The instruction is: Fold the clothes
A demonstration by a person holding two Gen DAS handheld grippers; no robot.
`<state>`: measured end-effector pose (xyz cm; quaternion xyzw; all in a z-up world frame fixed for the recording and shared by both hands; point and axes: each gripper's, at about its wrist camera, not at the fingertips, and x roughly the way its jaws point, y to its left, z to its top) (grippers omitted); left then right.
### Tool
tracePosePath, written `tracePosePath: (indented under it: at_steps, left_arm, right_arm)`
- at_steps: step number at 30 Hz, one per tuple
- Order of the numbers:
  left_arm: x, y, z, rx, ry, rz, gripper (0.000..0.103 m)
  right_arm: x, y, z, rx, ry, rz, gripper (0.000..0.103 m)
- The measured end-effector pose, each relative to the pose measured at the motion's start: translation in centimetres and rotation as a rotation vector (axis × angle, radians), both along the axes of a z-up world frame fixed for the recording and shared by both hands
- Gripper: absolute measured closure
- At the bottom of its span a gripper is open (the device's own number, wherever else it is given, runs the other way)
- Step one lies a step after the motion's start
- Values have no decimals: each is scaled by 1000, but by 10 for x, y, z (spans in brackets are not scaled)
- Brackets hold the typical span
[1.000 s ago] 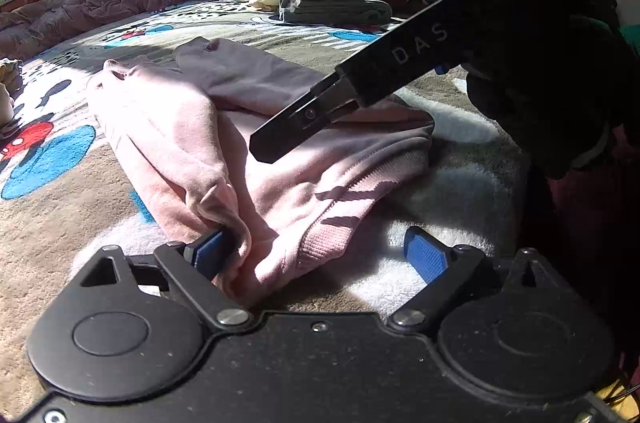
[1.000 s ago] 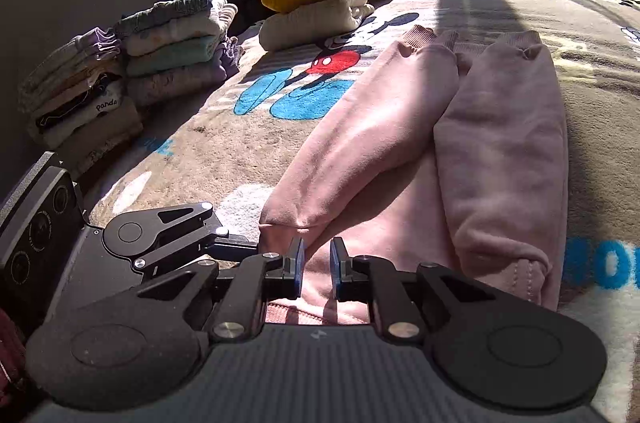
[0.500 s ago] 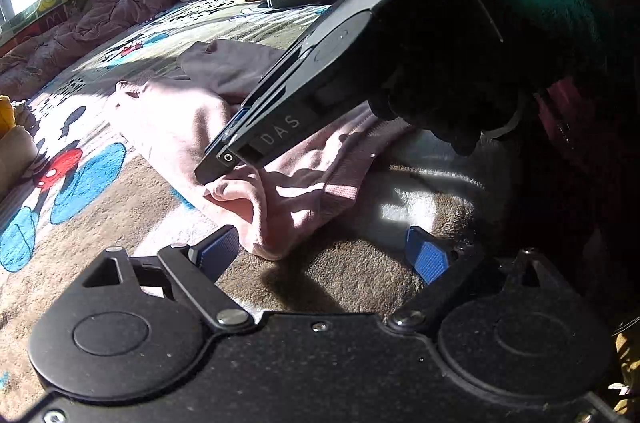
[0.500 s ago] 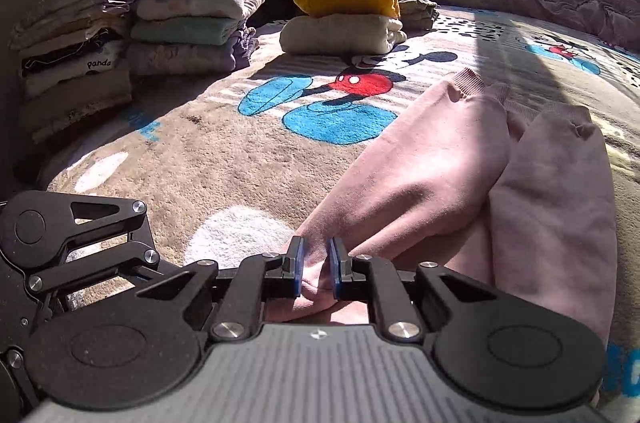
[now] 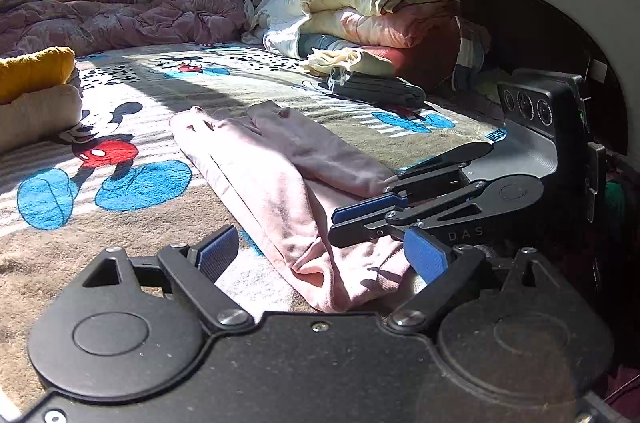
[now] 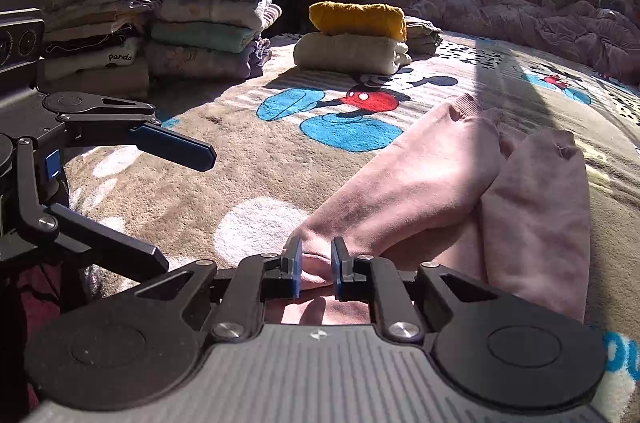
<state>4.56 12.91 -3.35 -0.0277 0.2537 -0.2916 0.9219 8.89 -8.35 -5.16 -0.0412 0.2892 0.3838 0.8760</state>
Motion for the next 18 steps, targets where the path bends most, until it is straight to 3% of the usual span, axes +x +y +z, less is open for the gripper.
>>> tracePosePath:
  at_steps: [3,5,7,10,13,15,17,18]
  left_arm:
    - [18,9,-5,-119,93,91,12]
    - [34,18,-15,-234,192,174,12]
    - [45,26,-28,-350,288,245,12]
    - [57,34,-46,-514,412,303,13]
    - [56,32,-50,-572,449,344,14]
    - [52,29,-48,-577,459,356,18]
    - [45,25,-49,-575,461,350,22]
    - [40,22,-46,-548,435,348,24]
  right_arm:
    - [-21,-49,5,107,-13,-152,83]
    - [-28,-93,0,208,-4,-320,74]
    - [-27,-135,-14,349,72,-476,56]
    - [-18,-174,-40,530,225,-593,54]
    - [-9,-190,-61,652,328,-607,47]
    - [-4,-185,-68,664,361,-592,44]
    - [1,-180,-71,650,356,-579,46]
    - [1,-181,-71,650,358,-577,53]
